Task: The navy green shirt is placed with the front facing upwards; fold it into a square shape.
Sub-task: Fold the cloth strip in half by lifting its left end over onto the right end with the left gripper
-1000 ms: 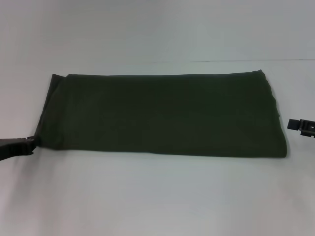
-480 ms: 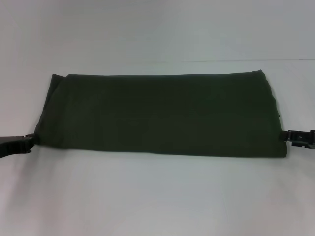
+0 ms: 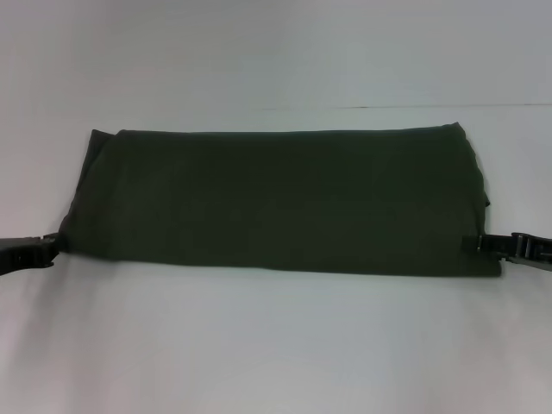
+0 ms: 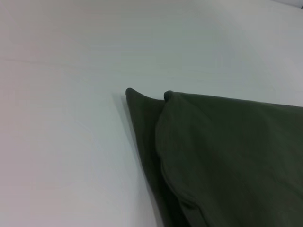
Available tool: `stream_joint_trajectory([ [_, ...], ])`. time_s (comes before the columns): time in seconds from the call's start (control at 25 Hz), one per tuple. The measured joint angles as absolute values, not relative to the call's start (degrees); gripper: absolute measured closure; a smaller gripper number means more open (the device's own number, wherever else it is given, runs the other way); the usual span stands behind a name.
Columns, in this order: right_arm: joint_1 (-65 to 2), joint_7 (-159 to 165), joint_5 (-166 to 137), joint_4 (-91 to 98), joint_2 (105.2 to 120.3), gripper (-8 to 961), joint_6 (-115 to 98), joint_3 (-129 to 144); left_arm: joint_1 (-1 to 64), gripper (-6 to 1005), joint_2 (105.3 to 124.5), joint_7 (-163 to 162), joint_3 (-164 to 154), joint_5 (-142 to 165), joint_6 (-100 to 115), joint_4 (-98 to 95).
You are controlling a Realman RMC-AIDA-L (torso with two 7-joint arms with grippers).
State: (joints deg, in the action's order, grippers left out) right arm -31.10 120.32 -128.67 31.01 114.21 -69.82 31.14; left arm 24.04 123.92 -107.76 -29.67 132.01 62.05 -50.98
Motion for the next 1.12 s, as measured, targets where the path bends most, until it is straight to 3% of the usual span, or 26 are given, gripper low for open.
stream_joint_trajectory([
  [0.64, -30.59, 120.24, -128.67, 30.41, 114.27, 314, -69.35, 31.37, 24.17, 996, 123.92, -107.75, -29.79, 132.10, 61.89, -50.81],
  [0.88, -31.05, 119.44, -128.64, 30.41, 114.67, 393, -69.67, 31.75, 24.17, 996, 123.92, -107.75, -29.75, 132.10, 61.87, -50.74],
  [1.12, -30.98, 118.91, -128.64, 30.41, 114.70, 636, -69.84, 31.82, 24.17, 995, 123.92, -107.75, -29.62, 132.10, 61.87, -50.71],
])
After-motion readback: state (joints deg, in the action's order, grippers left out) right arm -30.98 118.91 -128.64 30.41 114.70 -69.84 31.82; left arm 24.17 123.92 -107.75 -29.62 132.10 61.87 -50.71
